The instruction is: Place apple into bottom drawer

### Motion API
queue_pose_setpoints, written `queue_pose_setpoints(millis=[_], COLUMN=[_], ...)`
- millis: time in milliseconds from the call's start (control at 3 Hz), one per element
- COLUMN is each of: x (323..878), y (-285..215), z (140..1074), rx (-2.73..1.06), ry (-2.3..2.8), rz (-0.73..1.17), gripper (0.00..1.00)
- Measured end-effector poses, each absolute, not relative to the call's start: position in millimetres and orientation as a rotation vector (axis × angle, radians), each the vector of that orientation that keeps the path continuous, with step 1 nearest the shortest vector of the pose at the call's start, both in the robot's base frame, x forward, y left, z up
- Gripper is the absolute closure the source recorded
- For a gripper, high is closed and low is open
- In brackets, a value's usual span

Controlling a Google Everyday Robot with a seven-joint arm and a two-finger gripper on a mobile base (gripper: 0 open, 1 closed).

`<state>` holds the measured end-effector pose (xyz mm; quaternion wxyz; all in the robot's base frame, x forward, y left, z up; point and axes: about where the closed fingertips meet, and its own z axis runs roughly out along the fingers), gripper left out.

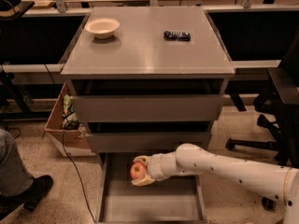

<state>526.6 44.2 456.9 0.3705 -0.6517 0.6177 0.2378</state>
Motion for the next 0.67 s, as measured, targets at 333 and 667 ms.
queue_pose_setpoints(millis=[333,667], x=[523.4,518.0], y=[29.2,13.1], z=[386.4,323.6], rx=[-1.650,-1.617], ry=[1.615,1.657], rz=[0.608,0.620], gripper=[1.00,1.00])
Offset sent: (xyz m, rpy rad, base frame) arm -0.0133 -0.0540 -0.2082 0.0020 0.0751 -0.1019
